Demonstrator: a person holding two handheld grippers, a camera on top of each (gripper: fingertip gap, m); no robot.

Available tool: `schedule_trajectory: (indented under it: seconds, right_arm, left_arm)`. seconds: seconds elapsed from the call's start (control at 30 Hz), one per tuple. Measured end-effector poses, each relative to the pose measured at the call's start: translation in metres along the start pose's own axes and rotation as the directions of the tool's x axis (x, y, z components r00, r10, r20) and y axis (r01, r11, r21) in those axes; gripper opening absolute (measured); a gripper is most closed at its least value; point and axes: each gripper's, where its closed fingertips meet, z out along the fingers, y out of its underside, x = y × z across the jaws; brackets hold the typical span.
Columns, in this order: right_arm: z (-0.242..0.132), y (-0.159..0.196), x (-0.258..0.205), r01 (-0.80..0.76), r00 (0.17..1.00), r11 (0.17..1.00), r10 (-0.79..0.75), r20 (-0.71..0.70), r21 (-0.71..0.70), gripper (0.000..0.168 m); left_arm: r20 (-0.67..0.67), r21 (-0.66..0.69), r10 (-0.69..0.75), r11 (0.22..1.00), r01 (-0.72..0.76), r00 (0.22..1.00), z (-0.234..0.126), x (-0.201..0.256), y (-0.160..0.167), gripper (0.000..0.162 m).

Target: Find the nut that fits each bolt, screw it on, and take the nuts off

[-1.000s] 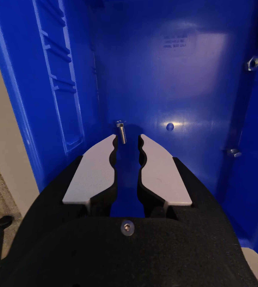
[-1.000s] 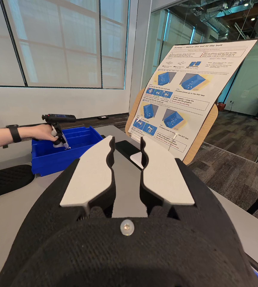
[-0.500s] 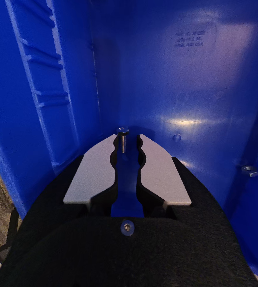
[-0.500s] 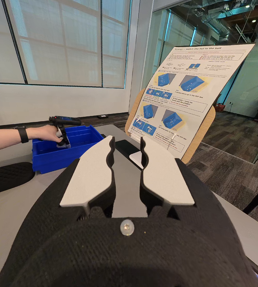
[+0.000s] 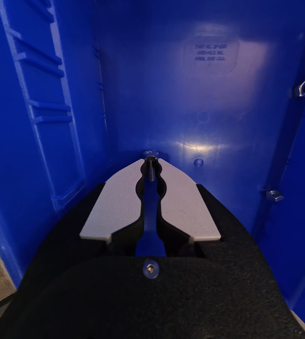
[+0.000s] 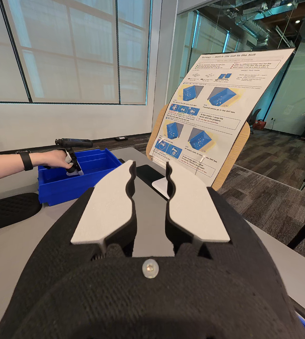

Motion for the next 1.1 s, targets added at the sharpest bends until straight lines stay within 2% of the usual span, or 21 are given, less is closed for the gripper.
schedule_trajectory:
  seconds: [0.17, 0.33, 0.47, 0.6, 0.7, 0.9, 1.0, 1.1]
  right_arm:
    - [0.005, 0.008, 0.000, 0.004, 1.000, 0.999, -0.003, 0.003, -0.037, 0.032]
    - [0.011, 0.016, 0.000, -0.002, 1.000, 0.998, 0.003, 0.009, -0.066, 0.032]
    - [0.020, 0.024, -0.003, -0.012, 0.999, 0.996, 0.015, 0.031, -0.092, 0.032]
    - [0.039, 0.038, -0.012, 0.002, 0.999, 0.990, 0.005, 0.048, -0.140, 0.031]
    - [0.051, 0.042, -0.012, 0.039, 0.999, 0.991, -0.039, 0.003, -0.129, 0.031]
    - [0.079, 0.064, -0.067, 0.062, 0.968, 0.986, -0.021, 0.250, -0.156, 0.032]
    - [0.095, 0.065, -0.107, -0.038, 0.912, 0.994, 0.077, 0.404, -0.105, 0.032]
    - [0.106, 0.063, -0.137, -0.200, 0.828, 0.976, 0.215, 0.518, -0.086, 0.032]
  left_arm:
    - [-0.032, 0.008, 0.044, 0.999, -0.044, 0.999, -0.002, 0.012, 0.001, 0.008]
    - [-0.066, 0.110, 0.088, 0.991, -0.080, 0.994, -0.022, 0.023, -0.010, 0.008]
    - [-0.112, 0.271, 0.163, 0.954, -0.128, 0.980, -0.061, 0.043, -0.026, 0.008]
    - [-0.113, 0.457, 0.332, 0.854, -0.248, 0.936, -0.113, 0.082, -0.039, 0.008]
    - [-0.046, 0.587, 0.455, 0.732, -0.345, 0.889, -0.152, 0.118, -0.047, 0.007]
    - [-0.349, 0.723, 0.594, 0.662, -0.195, 0.725, -0.203, 0.231, -0.041, 0.007]
    - [-0.468, 0.781, 0.644, 0.622, -0.058, 0.606, -0.235, 0.274, -0.041, 0.007]
    - [-0.494, 0.820, 0.699, 0.572, 0.012, 0.517, -0.259, 0.305, -0.038, 0.007]
